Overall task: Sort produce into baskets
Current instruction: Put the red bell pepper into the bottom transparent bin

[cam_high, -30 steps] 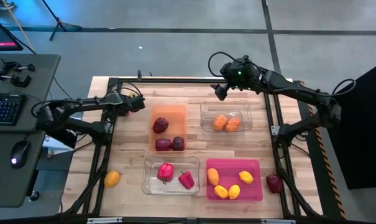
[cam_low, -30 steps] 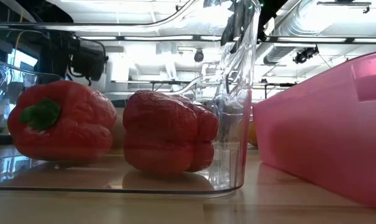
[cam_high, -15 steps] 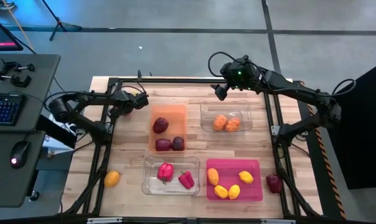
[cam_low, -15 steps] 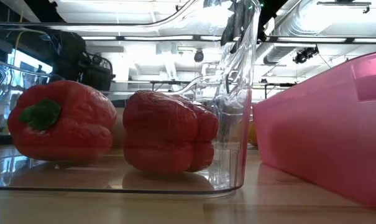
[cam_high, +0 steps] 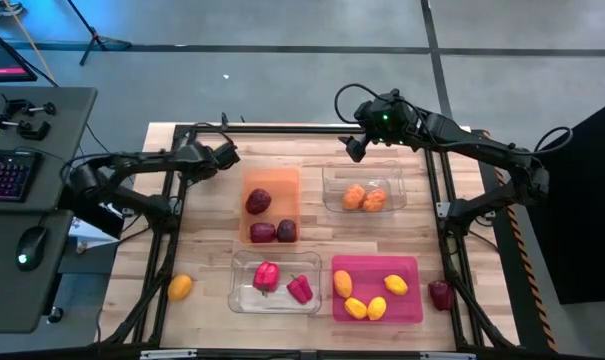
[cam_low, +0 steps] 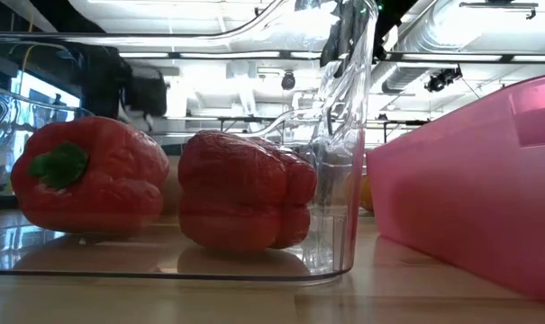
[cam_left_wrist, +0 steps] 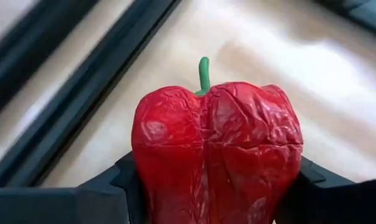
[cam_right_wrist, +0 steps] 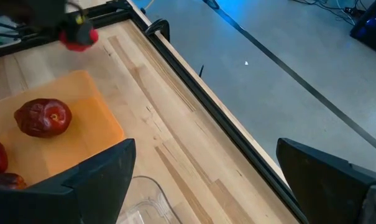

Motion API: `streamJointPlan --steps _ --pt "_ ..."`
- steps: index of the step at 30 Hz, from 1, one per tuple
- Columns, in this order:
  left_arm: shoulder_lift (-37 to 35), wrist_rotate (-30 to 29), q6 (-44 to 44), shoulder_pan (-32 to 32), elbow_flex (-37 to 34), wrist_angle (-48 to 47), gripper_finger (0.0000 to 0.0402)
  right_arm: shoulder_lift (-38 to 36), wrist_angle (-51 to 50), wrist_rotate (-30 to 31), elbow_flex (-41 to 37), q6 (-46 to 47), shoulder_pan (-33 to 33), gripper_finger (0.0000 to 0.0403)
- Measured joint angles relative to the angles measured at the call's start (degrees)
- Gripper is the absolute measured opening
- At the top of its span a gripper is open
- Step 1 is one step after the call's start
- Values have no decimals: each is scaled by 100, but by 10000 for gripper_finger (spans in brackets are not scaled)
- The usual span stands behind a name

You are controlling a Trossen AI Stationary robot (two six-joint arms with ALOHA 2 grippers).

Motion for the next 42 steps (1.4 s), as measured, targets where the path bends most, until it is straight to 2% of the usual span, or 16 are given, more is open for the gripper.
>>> streamJointPlan --steps 4,7,9,12,17,22,26,30,33,35,38,42 --pt "-942 -585 833 -137 239 24 210 0 0 0 0 -5 0 379" --pt "-1732 -744 1777 -341 455 434 210 0 -19 0 0 -203 0 379" --pt "-2182 -552 2591 -580 519 1096 210 0 -86 0 0 -334 0 379" --pt "-2574 299 3533 -1066 524 2012 227 0 -170 -2 0 -528 -33 379" --pt "-2436 1354 3226 -2263 522 2872 249 74 -242 -100 0 -561 -110 379" --pt "-1720 1443 2131 -3782 546 3384 251 219 -252 -754 2 -850 -155 379" --pt "-1013 1668 1096 -4776 827 3335 252 384 -311 -1398 2 -1169 -154 379" --pt "-553 2421 1211 -5447 1483 2908 253 473 -342 -2013 0 -1154 -153 379" --pt "-327 3082 1802 -5781 2120 1214 253 457 -238 -2919 0 -706 -135 379" --pt "-212 3121 2333 -5970 2431 173 253 429 -120 -3709 0 -309 -67 379" --pt "-165 3064 3475 -6167 2638 -133 253 411 140 -4639 0 373 185 379" --pt "-156 2987 4986 -6363 2644 -221 254 411 685 -4661 0 1514 819 379"
